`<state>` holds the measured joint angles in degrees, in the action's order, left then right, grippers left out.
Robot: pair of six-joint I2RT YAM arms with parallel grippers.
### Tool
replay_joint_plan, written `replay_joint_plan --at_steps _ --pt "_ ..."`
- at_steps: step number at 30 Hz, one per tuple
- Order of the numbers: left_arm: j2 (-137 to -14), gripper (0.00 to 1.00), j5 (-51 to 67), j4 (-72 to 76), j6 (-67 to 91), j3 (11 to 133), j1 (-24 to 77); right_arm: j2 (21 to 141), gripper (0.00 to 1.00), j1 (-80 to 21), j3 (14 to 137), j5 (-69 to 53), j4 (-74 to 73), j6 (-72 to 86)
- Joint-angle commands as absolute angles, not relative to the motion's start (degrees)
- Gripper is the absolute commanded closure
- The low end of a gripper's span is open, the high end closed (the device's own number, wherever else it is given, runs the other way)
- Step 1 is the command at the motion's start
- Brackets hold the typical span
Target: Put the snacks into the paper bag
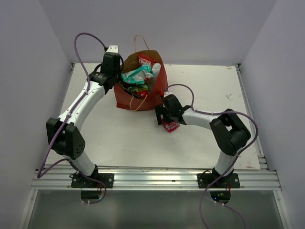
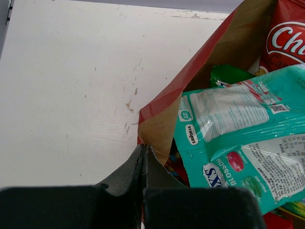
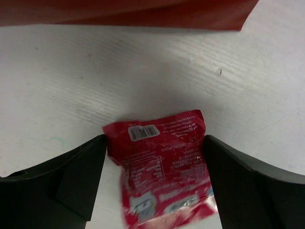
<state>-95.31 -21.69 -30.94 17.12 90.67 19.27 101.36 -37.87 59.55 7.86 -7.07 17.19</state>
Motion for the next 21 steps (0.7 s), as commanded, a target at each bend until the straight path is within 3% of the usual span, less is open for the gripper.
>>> replay_joint_plan --at_steps 1,4,8,9,10,16,21 --pt "-94.75 1.00 -22.59 -30.06 15.91 91.32 19.34 103.79 0.15 -37.09 59.33 6.86 -6.85 19.16" --pt "-94.83 1.00 -22.76 -30.06 15.82 91.49 19.34 105.20 0.24 -36.47 59.85 6.24 -8.87 19.16" --pt "-95.10 1.00 -22.94 -29.88 15.82 91.58 19.25 103.54 0.50 -36.47 60.03 6.94 -12.82 18.99" --pt "-95.10 1.00 -22.94 -29.88 15.82 91.67 19.25 102.93 0.73 -36.47 60.03 7.29 -14.66 18.98" --pt "-95.36 1.00 -22.85 -29.88 15.82 91.58 19.25 102.22 0.80 -36.47 59.94 8.25 -15.81 19.16" --pt "-95.89 1.00 -22.76 -29.79 15.82 92.11 19.16 85.98 1.00 -36.56 65.72 20.98 -31.26 17.93" --pt "-96.24 1.00 -22.50 -29.62 16.00 92.20 19.07 80.07 1.00 -36.56 89.70 30.05 -39.72 11.18"
